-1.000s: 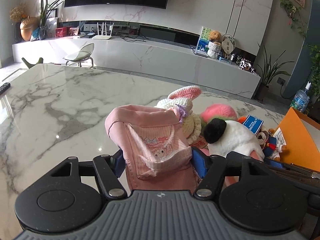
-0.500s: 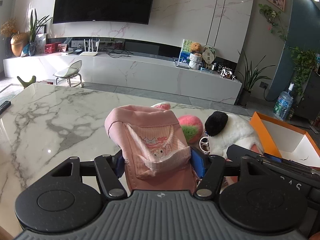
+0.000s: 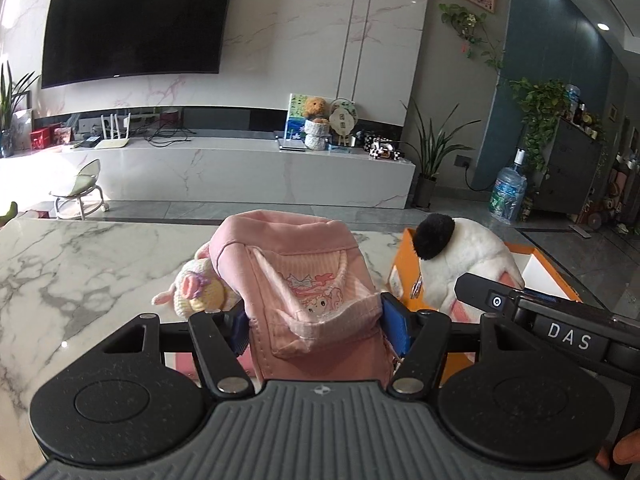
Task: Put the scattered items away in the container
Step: 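Carry the pink bag with the left tool while the right tool carries the panda plush into the orange box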
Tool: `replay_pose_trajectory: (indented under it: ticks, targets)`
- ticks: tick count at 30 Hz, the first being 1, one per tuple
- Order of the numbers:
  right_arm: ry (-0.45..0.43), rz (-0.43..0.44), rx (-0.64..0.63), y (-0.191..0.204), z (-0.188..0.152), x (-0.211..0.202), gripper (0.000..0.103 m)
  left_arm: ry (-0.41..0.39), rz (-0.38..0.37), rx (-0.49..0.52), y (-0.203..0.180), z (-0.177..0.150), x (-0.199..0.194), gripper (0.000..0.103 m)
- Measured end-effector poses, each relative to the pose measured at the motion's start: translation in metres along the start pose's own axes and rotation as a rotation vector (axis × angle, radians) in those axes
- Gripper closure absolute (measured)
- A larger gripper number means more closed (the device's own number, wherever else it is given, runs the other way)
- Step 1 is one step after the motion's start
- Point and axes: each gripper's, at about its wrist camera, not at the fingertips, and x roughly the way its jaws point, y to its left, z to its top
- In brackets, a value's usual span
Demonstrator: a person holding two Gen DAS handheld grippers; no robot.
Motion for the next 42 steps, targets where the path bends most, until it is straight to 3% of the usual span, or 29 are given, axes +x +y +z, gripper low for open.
replay_pose_trajectory:
  ticks: [13,23,32,42]
  targets:
    - [-0.046,-0.152,-0.026,-0.066,0.040,-0.025,0.044,-0.015,-0.154,0.060,-0.071,0.039,0.041,0.029]
    - [-0.033,-0.193,-0.001,-0.107,0.070,-0.004,0.044,0.004,-0.227,0.062,-0.104,0.063,0.088,0.029]
    - [0.071,-0.199,0.033,-0.154,0.090,0.052,0.044,0.089,-0.234,0.055,-0.117,0.077,0.153,0.029]
    - [0.255,-0.228,0.086,-0.211,0.076,0.114,0.043,0.277,-0.281,0.087,-0.124,0.056,0.219,0.029]
